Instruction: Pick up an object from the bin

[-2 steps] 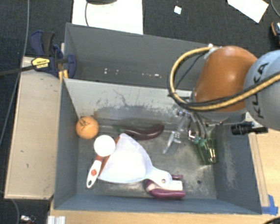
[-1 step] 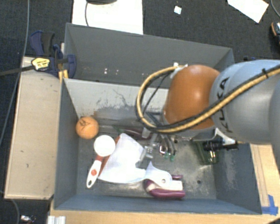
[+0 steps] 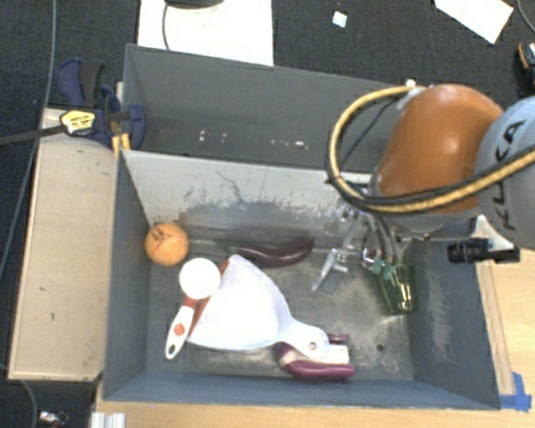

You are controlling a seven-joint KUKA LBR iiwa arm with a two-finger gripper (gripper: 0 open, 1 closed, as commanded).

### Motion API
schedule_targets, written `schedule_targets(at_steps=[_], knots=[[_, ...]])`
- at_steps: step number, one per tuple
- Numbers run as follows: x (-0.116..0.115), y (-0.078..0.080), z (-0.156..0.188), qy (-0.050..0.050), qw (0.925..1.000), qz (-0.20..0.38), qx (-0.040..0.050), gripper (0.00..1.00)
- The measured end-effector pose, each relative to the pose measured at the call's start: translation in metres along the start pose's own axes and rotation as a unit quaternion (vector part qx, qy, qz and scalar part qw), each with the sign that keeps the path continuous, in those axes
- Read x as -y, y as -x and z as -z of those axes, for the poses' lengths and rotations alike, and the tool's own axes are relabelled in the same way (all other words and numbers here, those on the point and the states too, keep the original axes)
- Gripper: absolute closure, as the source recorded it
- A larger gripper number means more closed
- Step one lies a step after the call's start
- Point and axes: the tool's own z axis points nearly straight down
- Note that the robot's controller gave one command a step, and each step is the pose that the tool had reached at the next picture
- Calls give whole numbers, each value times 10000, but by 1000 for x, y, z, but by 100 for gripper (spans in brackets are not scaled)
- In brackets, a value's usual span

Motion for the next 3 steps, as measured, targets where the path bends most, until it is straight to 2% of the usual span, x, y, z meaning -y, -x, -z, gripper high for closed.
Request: schedule_targets(at_steps=[1, 2, 3], knots=[[-4, -47, -79, 12, 9994, 283, -178, 0], [6, 0, -9, 31, 10000, 21, 68, 0], [48, -22, -74, 45, 9919, 1270, -38, 0]])
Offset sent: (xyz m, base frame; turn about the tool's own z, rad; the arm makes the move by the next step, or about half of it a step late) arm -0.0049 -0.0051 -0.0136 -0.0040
